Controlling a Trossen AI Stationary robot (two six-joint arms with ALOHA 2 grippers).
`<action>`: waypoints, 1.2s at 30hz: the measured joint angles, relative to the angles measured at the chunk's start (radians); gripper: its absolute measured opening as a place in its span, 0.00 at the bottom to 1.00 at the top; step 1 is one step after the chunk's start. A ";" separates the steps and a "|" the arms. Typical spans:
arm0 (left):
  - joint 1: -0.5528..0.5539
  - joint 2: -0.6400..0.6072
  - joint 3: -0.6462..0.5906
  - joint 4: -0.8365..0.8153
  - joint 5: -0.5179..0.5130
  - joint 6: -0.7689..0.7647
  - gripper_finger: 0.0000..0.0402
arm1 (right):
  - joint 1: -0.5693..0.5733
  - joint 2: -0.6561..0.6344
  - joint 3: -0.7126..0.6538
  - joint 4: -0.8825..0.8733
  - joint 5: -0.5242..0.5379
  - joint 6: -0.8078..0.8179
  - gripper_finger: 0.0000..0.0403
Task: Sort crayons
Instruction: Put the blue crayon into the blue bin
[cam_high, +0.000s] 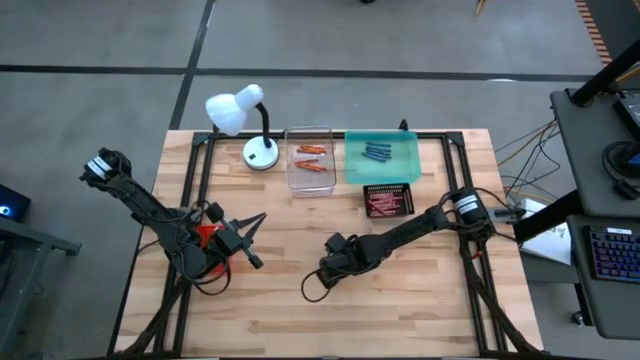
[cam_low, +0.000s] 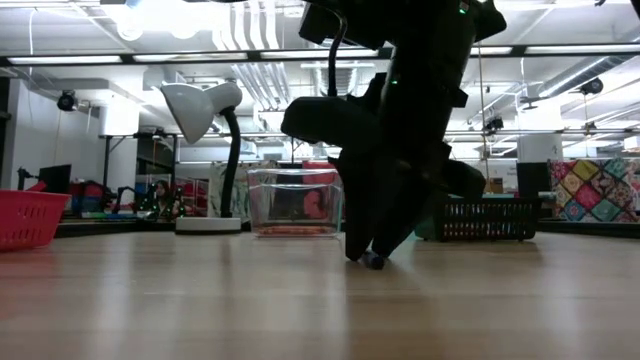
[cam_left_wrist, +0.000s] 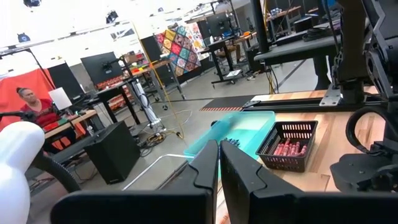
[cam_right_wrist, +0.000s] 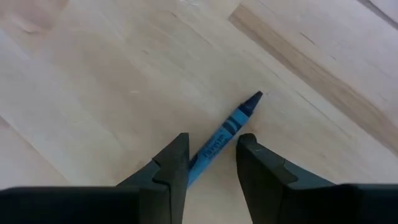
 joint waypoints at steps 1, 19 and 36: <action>0.000 0.000 0.000 0.000 0.000 -0.001 0.00 | 0.000 -0.001 -0.002 0.000 0.000 -0.005 0.29; -0.001 0.000 0.000 -0.001 0.183 -0.167 0.00 | -0.003 -0.010 0.074 -0.066 -0.032 -0.294 0.03; -0.058 0.000 -0.001 -0.008 0.229 -0.312 0.00 | -0.167 -0.211 0.219 -0.411 0.060 -1.055 0.03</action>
